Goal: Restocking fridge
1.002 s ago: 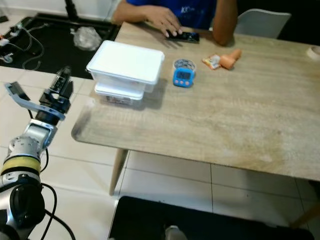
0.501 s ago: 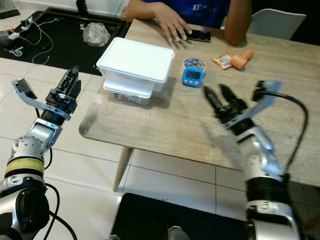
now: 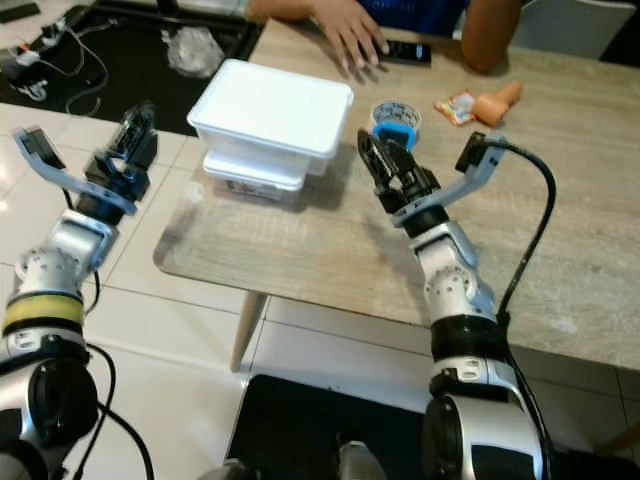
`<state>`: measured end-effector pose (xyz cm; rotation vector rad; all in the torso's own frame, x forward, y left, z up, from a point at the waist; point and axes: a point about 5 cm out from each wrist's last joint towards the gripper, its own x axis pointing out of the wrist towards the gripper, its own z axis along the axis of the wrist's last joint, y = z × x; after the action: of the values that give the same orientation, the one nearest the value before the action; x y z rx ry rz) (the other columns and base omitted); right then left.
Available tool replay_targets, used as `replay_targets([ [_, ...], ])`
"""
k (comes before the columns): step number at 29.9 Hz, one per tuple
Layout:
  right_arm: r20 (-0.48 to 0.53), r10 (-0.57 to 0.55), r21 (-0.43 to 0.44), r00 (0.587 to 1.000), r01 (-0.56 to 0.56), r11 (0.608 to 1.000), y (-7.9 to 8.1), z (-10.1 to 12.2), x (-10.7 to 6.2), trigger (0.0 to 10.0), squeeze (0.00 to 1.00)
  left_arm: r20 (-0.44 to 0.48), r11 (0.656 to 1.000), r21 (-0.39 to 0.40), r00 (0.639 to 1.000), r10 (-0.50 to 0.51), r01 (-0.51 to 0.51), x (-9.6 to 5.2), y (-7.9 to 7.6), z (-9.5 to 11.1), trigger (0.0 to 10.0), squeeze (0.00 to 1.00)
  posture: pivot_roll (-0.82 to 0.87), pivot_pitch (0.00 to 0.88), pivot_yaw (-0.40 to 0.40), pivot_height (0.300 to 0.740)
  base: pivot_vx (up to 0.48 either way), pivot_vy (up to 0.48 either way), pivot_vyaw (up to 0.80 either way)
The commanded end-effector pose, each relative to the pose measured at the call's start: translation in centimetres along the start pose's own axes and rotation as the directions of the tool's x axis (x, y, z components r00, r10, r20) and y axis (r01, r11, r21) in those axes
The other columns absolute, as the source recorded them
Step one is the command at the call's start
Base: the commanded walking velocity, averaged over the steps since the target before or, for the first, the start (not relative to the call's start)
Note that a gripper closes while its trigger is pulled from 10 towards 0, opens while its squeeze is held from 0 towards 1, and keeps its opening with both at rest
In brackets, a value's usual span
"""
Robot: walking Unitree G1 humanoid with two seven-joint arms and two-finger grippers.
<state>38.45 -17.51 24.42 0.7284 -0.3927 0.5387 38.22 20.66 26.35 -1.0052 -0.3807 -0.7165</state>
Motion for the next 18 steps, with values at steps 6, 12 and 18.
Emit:
replay_targets([
  [6, 0.021, -0.024, 0.122, 0.999, 0.022, 0.992, 0.2, -0.6, 0.8, 10.0, 0.0, -0.041, 0.997, 0.075, 0.999, 0.013, -0.01, 0.8, -0.2, 0.6, 10.0, 0.0, -0.04, 0.374, 0.007, 0.74, 0.0, 0.0, 0.0],
  [12, 0.012, -0.002, 0.222, 1.0, -0.001, 0.975, 1.4, -1.8, 1.9, 10.0, 0.0, -0.058, 0.995, 0.1, 0.998, 0.02, -0.014, 2.0, -0.6, 0.7, 10.0, 0.0, -0.04, 0.4, 0.007, 0.74, 0.0, 0.0, 0.0],
  [18, -0.014, 0.038, 0.286, 0.999, -0.033, 0.958, 2.9, -3.4, 2.8, 10.0, 0.0, -0.056, 0.995, 0.1, 0.998, 0.025, -0.019, 2.9, -0.8, 0.7, 10.0, 0.0, -0.04, 0.414, 0.008, 0.74, 0.0, 0.0, 0.0],
])
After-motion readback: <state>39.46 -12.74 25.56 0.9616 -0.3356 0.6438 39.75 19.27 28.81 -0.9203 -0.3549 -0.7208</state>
